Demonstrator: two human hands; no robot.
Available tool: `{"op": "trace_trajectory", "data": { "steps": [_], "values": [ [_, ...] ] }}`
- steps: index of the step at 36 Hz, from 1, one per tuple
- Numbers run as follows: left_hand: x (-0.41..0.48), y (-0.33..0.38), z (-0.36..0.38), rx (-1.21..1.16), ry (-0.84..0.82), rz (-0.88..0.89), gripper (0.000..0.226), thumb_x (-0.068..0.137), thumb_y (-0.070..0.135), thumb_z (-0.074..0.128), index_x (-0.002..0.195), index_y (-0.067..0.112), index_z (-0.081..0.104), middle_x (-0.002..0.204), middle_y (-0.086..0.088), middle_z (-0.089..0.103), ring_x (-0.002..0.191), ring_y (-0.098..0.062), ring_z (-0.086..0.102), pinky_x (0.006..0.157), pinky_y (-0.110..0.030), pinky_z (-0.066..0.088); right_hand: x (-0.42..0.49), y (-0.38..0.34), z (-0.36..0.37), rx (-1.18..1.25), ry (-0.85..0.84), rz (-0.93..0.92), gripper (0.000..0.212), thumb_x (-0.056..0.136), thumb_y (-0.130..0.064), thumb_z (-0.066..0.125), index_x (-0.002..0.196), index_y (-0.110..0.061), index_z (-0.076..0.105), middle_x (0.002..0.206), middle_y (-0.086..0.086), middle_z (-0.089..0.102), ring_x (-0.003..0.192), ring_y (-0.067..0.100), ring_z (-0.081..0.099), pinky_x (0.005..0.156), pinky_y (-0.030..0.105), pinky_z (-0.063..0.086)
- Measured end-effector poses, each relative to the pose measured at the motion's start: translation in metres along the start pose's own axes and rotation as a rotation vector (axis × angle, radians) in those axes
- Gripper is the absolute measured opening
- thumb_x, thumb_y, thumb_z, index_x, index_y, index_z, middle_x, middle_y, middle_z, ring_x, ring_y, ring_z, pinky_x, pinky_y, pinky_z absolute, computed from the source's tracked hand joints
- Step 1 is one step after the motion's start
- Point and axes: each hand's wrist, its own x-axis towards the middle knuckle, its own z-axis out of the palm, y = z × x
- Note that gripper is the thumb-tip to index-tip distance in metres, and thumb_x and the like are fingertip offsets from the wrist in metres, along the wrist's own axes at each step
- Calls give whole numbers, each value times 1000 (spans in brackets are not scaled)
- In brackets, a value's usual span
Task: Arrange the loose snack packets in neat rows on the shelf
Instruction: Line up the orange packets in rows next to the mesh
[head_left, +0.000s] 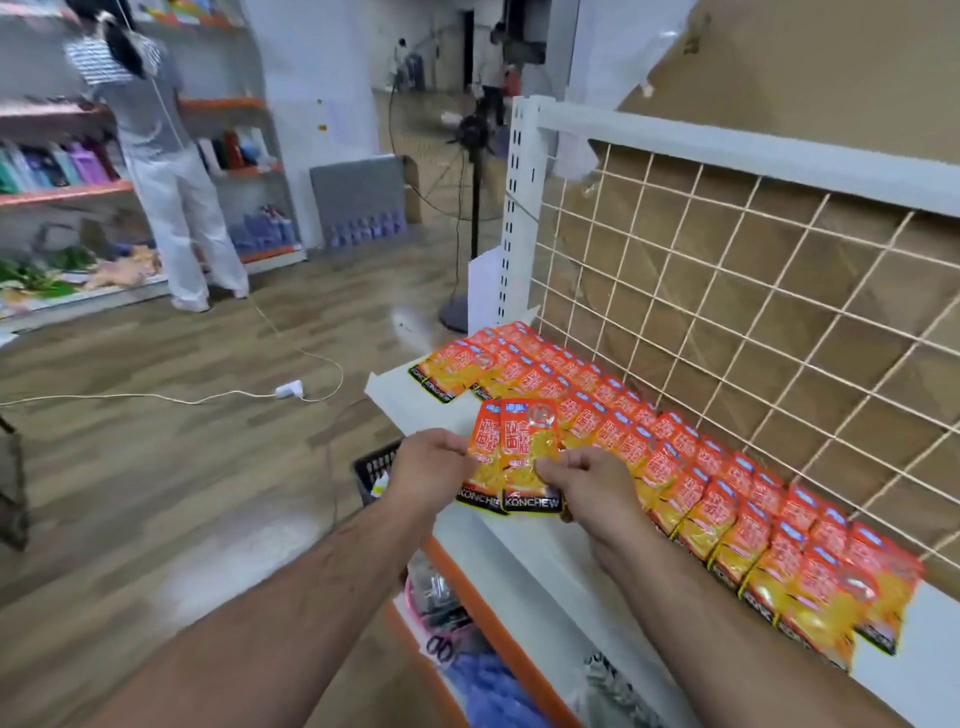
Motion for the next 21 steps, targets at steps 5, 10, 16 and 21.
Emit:
{"op": "trace_trajectory", "data": {
  "steps": [5, 10, 16, 21],
  "values": [
    [50, 7, -5, 35, -37, 9, 14, 75, 3, 74, 72, 14, 67, 72, -6, 65, 64, -20, 55, 56, -24, 41, 35, -1, 20, 4, 47, 35, 26, 82, -17, 79, 74, -11, 56, 60, 7, 56, 49, 13, 45, 46, 26, 36],
    [104, 16, -13, 122, -79, 59, 20, 82, 5, 70, 72, 18, 60, 104, -7, 70, 90, -23, 66, 50, -18, 37, 68, -5, 47, 23, 151, 60, 29, 82, -15, 79, 70, -15, 52, 57, 1, 55, 48, 11, 47, 49, 25, 35],
    [170, 27, -21, 290, -187, 170, 20, 79, 8, 67, 68, 22, 57, 88, -5, 66, 80, -23, 61, 70, -30, 50, 96, -15, 82, 33, 292, 86, 22, 85, -15, 77, 83, -10, 56, 68, 1, 57, 35, 0, 44, 38, 15, 32],
    [207, 31, -19, 403, -295, 231, 17, 78, 11, 68, 69, 23, 59, 98, -3, 70, 96, -27, 65, 85, -37, 55, 105, -20, 105, 44, 431, 101, 24, 85, -13, 76, 78, -12, 53, 61, 2, 56, 43, 2, 48, 45, 17, 35]
  ]
}}
